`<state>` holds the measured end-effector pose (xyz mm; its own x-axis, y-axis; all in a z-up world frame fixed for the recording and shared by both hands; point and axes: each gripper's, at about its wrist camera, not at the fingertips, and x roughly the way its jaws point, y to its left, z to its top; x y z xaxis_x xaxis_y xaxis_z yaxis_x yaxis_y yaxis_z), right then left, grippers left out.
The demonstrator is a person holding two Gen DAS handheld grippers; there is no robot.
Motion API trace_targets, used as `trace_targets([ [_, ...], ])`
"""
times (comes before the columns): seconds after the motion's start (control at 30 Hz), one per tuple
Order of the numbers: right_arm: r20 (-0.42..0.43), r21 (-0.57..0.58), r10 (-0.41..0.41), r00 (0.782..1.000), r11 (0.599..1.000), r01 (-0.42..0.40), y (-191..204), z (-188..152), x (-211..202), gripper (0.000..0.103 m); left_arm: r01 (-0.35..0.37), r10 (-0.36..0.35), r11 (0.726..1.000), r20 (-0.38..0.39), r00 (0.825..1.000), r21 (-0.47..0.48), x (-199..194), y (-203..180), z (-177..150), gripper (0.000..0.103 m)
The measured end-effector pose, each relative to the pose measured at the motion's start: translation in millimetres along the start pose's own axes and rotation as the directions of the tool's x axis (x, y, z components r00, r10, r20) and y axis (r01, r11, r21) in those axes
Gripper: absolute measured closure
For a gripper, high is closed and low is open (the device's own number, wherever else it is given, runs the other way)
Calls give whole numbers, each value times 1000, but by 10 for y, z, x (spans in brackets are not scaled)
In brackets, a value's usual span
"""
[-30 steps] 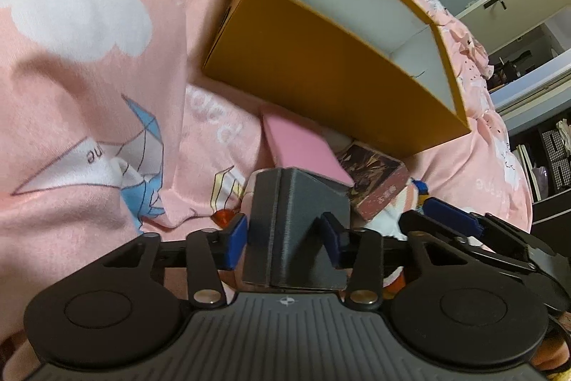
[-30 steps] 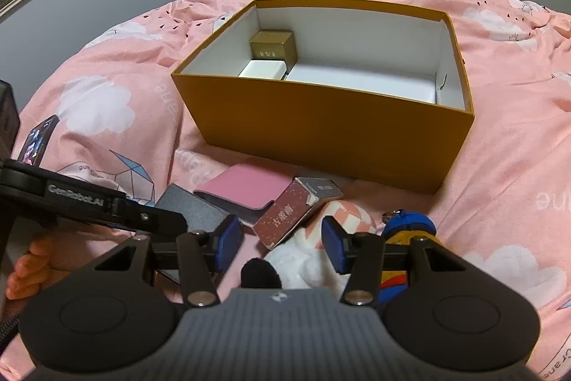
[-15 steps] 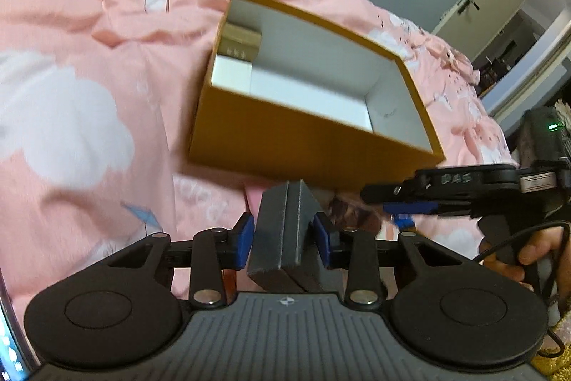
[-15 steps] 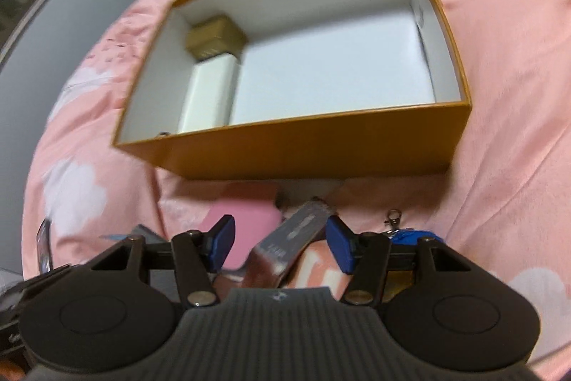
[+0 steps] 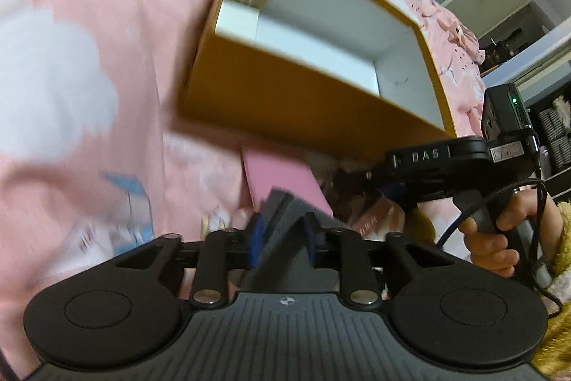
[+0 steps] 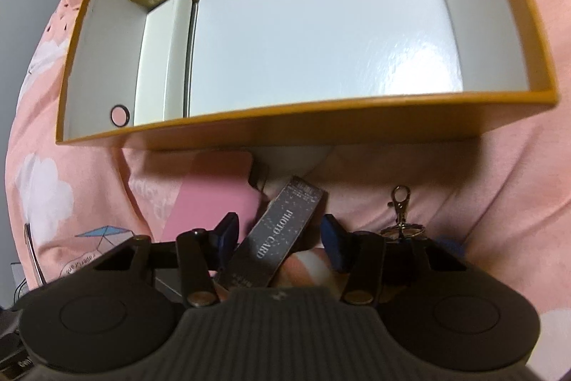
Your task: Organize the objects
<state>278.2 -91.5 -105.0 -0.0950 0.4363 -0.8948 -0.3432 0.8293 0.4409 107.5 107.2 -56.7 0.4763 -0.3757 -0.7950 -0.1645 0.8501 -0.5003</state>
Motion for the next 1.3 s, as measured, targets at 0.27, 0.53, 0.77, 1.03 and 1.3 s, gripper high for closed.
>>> trace_targets([
  [0.27, 12, -79, 9, 1000, 997, -8, 113, -59, -62, 61, 61, -63, 998, -86, 994, -32, 185, 142, -36, 29],
  [0.53, 107, -178, 33, 994, 984, -13, 224, -312, -356, 69, 86, -87, 996, -61, 994, -18, 204, 116, -88, 30],
  [0.77, 205, -218, 65, 977, 976, -19, 274, -512, -665, 75, 33, -34, 999, 25, 999, 39, -42, -74, -200, 53],
  [1.03, 302, -271, 103, 948, 962, -18, 394, -650, -1011, 78, 33, -43, 997, 157, 987, 67, -340, -217, -150, 63],
  [1.3, 394, -328, 163, 904, 944, -27, 528, -633, -1455, 78, 52, -78, 993, 265, 961, 105, -588, -379, 142, 100],
])
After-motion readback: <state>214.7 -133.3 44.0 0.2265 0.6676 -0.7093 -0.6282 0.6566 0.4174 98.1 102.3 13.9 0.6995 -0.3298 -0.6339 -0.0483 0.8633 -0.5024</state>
